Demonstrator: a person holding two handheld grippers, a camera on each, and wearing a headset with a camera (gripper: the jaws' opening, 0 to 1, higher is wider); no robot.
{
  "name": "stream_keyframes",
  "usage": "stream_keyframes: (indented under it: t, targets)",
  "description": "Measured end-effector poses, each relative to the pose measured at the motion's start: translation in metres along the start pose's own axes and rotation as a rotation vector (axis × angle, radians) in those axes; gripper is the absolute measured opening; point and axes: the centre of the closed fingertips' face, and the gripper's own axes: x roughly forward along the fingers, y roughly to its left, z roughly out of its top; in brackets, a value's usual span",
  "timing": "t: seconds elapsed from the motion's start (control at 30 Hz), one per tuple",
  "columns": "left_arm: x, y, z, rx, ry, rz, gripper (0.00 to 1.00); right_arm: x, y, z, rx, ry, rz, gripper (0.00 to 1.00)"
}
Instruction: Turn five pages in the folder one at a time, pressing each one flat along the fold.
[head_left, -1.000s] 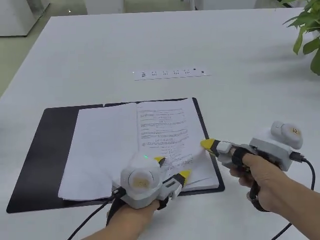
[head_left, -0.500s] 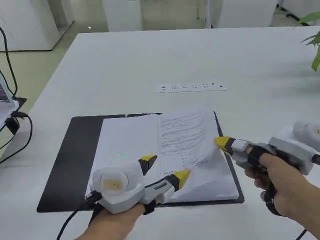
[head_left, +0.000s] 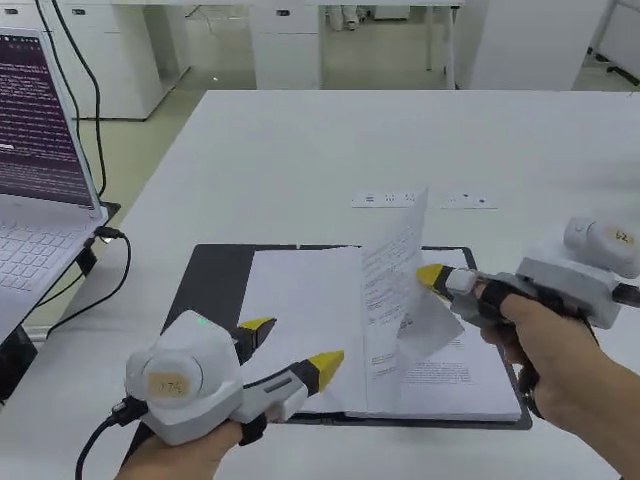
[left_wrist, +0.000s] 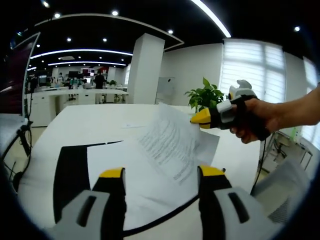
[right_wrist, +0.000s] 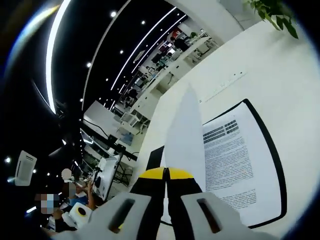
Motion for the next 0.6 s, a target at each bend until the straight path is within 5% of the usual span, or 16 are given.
stream_keyframes:
  t: [0.27, 0.6]
  targets:
    - [-0.032, 0.032, 0.002, -0.002, -0.017, 0.064, 0.58, 0.027, 0.029, -0.024, -0.052, 0.044, -0.003, 0.0]
    - [-0.057, 0.057, -0.004, -0.013, -0.015, 0.119, 0.57, 0.054, 0.051, -0.053, -0.115, 0.111, -0.012, 0.0]
